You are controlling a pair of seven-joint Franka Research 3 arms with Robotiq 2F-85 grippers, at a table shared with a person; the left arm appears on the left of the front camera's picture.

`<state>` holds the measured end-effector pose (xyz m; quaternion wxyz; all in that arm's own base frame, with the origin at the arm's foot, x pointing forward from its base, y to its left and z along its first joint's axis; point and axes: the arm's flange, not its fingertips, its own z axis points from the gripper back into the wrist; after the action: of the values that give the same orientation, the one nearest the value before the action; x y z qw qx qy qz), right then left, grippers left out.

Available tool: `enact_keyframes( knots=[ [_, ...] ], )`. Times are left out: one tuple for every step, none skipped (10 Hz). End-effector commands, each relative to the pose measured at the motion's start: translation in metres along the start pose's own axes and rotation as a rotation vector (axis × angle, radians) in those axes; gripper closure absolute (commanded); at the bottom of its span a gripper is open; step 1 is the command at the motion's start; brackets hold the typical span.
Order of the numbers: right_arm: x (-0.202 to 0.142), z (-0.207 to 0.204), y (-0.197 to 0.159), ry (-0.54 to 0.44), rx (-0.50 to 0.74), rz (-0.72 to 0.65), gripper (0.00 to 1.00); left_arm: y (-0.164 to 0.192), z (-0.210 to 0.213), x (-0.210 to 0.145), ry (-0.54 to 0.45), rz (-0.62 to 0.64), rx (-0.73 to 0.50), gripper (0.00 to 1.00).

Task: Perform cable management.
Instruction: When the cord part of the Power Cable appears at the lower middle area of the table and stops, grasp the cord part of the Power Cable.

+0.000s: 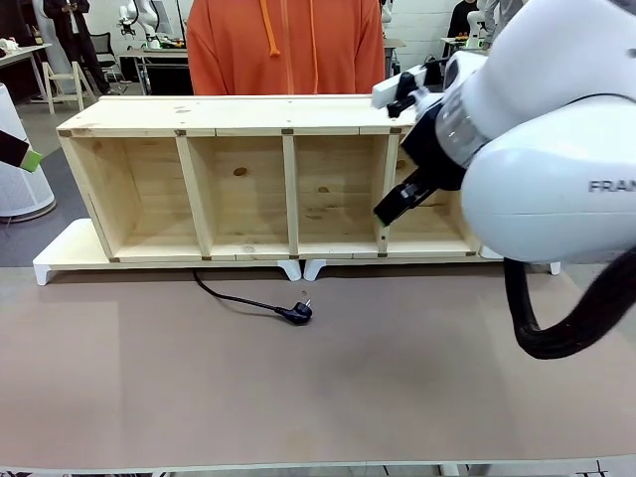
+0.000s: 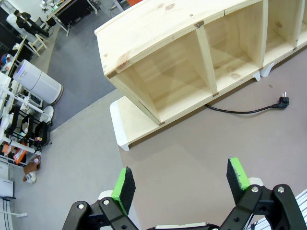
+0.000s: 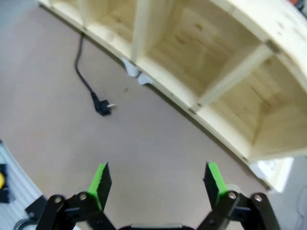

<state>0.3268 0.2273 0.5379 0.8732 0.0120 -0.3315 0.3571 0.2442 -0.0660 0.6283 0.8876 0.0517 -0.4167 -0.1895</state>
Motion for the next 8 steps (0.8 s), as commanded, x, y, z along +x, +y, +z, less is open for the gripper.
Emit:
enact_keyframes(
  knots=[
    [0.017, -0.02, 0.0, 0.014, 0.082, 0.078, 0.0, 0.0, 0.001, 0.0, -0.005, 0.0, 0.004, 0.0],
    [0.022, -0.03, 0.007, 0.037, 0.102, 0.11, 0.0, 0.0, 0.001, 0.0, -0.005, 0.0, 0.004, 0.0],
    [0.027, -0.04, 0.013, 0.06, 0.121, 0.134, 0.0, 0.0, 0.001, 0.0, -0.005, 0.0, 0.004, 0.0],
    [0.033, -0.048, 0.021, 0.074, 0.14, 0.166, 0.0, 0.0, 0.001, 0.0, -0.005, 0.0, 0.004, 0.0],
    [0.039, -0.057, 0.03, 0.093, 0.161, 0.21, 0.0, 0.0, 0.001, 0.0, -0.005, 0.0, 0.004, 0.0],
    [0.043, -0.065, 0.038, 0.115, 0.182, 0.257, 0.0, 0.0, 0.001, 0.0, -0.005, 0.0, 0.004, 0.0],
    [0.046, -0.075, 0.045, 0.137, 0.198, 0.297, 0.0, 0.0, 0.001, 0.0, -0.005, 0.0, 0.004, 0.0],
    [0.049, -0.083, 0.053, 0.167, 0.2, 0.319, 0.0, 0.0, 0.001, 0.0, -0.005, 0.0, 0.004, 0.0]
  ],
)
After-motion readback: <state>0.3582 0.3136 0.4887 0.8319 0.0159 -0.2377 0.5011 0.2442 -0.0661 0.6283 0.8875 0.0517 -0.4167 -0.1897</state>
